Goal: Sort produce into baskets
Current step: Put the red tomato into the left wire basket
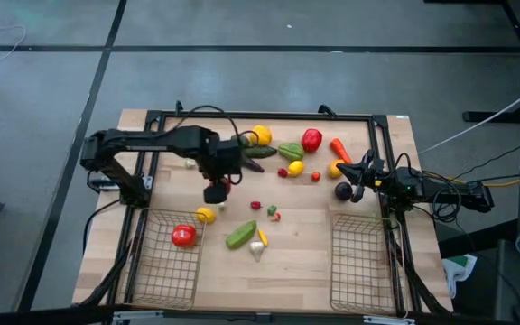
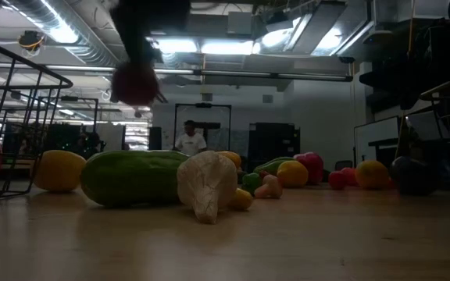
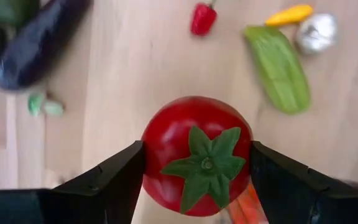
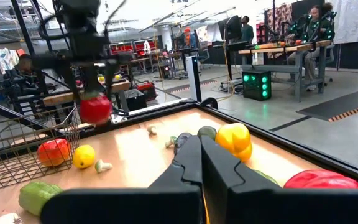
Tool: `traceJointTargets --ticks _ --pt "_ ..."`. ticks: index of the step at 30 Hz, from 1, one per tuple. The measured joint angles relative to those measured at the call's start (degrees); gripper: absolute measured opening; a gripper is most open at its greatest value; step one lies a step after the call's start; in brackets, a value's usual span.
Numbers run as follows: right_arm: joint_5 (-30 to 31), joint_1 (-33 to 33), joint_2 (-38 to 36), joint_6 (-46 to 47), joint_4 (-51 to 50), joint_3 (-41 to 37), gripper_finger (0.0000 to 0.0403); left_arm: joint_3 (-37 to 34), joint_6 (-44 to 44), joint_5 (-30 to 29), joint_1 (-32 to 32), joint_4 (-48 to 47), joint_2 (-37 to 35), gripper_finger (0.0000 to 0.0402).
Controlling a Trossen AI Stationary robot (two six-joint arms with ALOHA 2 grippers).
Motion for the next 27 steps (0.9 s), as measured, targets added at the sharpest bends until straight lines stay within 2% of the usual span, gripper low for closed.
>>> traceJointTargets --ticks 5,13,20,27 --pt "0.02 0.00 0.01 0.00 0.00 0.02 0.0001 1.27 -8.34 0.02 -5.11 -6.28 -4.78 0.0264" --pt "0.01 0.00 0.00 0.00 0.00 0.00 0.0001 -0.30 -29.34 0.00 -18.25 -9.51 -10.02 0.0264" --pt "0.02 -0.01 -0.01 0.00 0.00 0.00 0.0001 -0.53 -46.57 -2.60 -31.27 -8.98 -8.76 0.0264" --pt "0.00 -0.02 0.00 0.00 0.02 0.01 0.0001 -0.57 -60.13 -5.46 -40.89 -7.52 -4.93 0.0264"
